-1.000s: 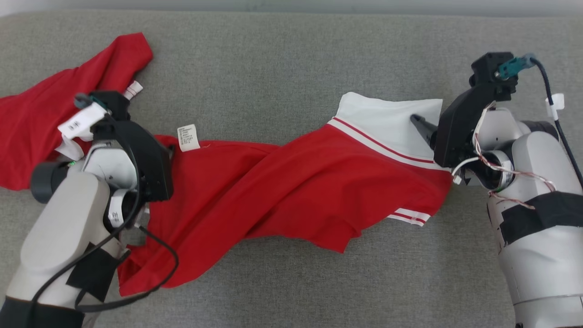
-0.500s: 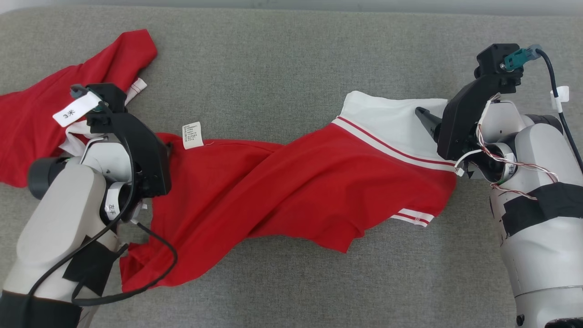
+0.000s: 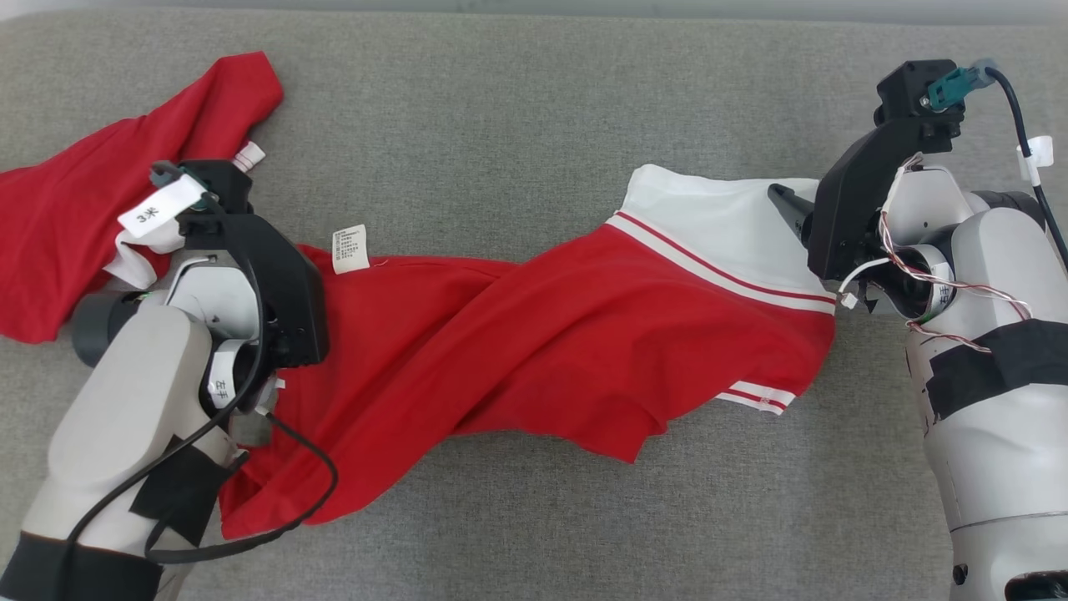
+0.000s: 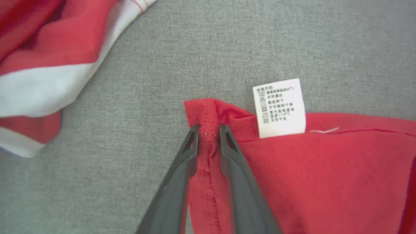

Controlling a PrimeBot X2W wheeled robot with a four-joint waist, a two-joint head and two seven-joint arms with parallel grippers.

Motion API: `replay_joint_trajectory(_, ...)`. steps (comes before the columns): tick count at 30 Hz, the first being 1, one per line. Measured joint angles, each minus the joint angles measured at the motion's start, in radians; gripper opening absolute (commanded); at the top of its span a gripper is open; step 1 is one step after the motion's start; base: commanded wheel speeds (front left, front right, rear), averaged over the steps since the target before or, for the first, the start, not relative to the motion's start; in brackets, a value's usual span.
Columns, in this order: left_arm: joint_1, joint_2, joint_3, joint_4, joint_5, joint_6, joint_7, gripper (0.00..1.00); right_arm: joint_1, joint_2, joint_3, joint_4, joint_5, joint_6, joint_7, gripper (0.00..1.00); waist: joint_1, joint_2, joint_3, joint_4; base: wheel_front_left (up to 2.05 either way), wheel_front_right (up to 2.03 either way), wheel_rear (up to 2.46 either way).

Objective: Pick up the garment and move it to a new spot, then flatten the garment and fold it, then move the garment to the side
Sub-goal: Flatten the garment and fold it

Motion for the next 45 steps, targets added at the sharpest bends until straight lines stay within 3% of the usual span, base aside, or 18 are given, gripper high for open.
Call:
replay_joint_trajectory(1, 0.0, -0.002, -0.003, 0.001, 0.0, -0.001, 0.0, 0.01, -0.003, 0.001, 0.0, 0.002, 0.0, 0.0, 0.0, 1.0, 0.0, 0.0, 0.0, 0.003, 0.0, 0.0, 0.0)
replay_joint_trajectory(9, 0.0, -0.019, -0.016, 0.014, -0.009, -0.011, -0.001, 0.0, -0.003, 0.004, 0.004, 0.015, -0.01, 0.0, -0.011, 1.0, 0.0, 0.0, -0.005, 0.014, 0.0, 0.0, 0.0)
replay_joint_trajectory(23, -0.015, -0.052, -0.04, 0.041, -0.015, -0.028, -0.026, 0.0, -0.055, 0.01, -0.1, 0.125, -0.031, 0.0, 0.005, 1.0, 0.0, 0.0, 0.002, 0.044, 0.0, 0.0, 0.0)
replay_joint_trajectory(24, -0.016, -0.054, -0.04, 0.044, -0.015, -0.028, -0.028, 0.0, -0.057, 0.01, -0.098, 0.133, -0.02, 0.0, 0.003, 0.83, 0.0, 0.0, 0.003, 0.047, 0.0, 0.0, 0.0)
replay_joint_trajectory(25, -0.018, -0.055, -0.042, 0.047, -0.015, -0.029, -0.031, 0.0, -0.058, 0.011, -0.095, 0.14, -0.013, 0.0, 0.0, 0.83, 0.0, 0.0, 0.004, 0.049, 0.0, 0.0, 0.0)
replay_joint_trajectory(26, -0.019, -0.057, -0.042, 0.049, -0.016, -0.029, -0.033, 0.0, -0.059, 0.012, -0.092, 0.147, -0.007, 0.0, 0.0, 0.7, 0.0, 0.0, 0.005, 0.051, 0.0, 0.0, 0.0)
replay_joint_trajectory(28, -0.023, -0.058, -0.044, 0.054, -0.019, -0.033, -0.035, 0.0, -0.064, 0.011, -0.088, 0.157, 0.009, 0.0, -0.01, 0.06, 0.0, 0.0, 0.006, 0.053, 0.0, 0.0, 0.0)
replay_joint_trajectory(29, -0.023, -0.058, -0.044, 0.059, -0.021, -0.036, -0.043, 0.0, -0.069, 0.012, -0.081, 0.159, 0.019, 0.0, -0.032, 0.0, 0.0, 0.0, 0.006, 0.054, 0.0, 0.0, 0.0)
replay_joint_trajectory(36, -0.025, -0.067, -0.029, 0.065, -0.026, -0.02, -0.122, 0.0, -0.083, 0.013, -0.087, 0.165, 0.012, 0.0, -0.144, 0.0, 0.0, 0.0, 0.001, 0.049, 0.0, 0.0, 0.0)
replay_joint_trajectory(45, -0.07, -0.086, 0.017, 0.068, -0.02, 0.018, -0.315, 0.0, -0.126, 0.012, -0.08, 0.166, -0.01, 0.0, -0.307, 0.0, 0.0, 0.0, -0.017, 0.035, 0.0, 0.0, 0.0)
